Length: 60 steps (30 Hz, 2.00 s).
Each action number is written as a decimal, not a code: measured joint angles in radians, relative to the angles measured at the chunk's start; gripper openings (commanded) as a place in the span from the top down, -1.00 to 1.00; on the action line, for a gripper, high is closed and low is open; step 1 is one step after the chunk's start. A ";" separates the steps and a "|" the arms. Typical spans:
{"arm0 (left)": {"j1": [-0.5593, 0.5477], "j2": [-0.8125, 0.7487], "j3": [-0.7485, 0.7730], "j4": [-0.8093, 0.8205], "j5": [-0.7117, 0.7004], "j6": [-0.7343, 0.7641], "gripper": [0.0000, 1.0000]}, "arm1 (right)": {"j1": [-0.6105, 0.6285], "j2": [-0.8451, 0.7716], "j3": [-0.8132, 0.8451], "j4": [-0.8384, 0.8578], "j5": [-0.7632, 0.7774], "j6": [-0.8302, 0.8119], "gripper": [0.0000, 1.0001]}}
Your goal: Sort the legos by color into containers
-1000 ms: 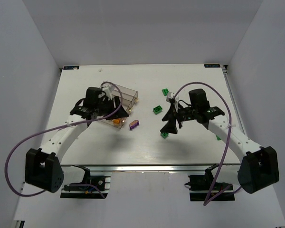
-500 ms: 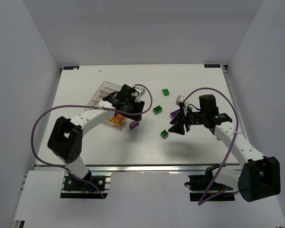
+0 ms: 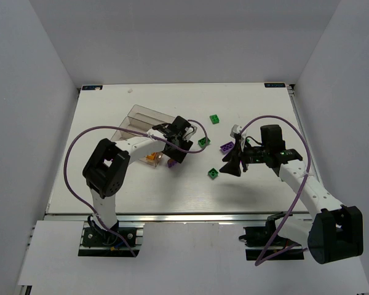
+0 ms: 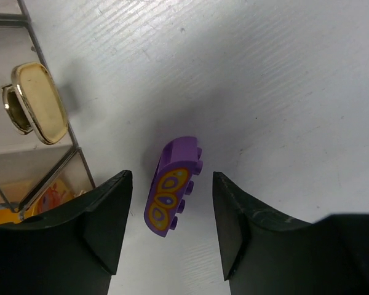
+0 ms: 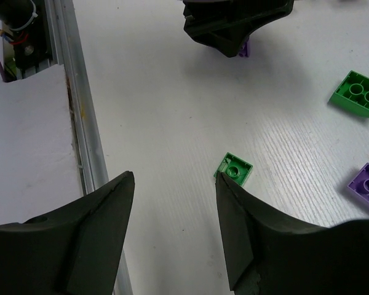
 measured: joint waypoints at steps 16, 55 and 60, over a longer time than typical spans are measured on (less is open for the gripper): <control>-0.024 0.007 0.015 -0.022 -0.003 -0.010 0.59 | -0.015 0.000 -0.001 0.002 -0.004 0.003 -0.20; 0.286 0.005 0.252 -0.117 -0.261 -0.497 -0.23 | -0.016 0.001 -0.002 0.031 0.089 0.010 -0.32; 0.303 0.005 0.256 -0.118 -0.253 -0.504 -0.33 | -0.016 0.021 -0.002 0.035 0.134 0.006 -0.32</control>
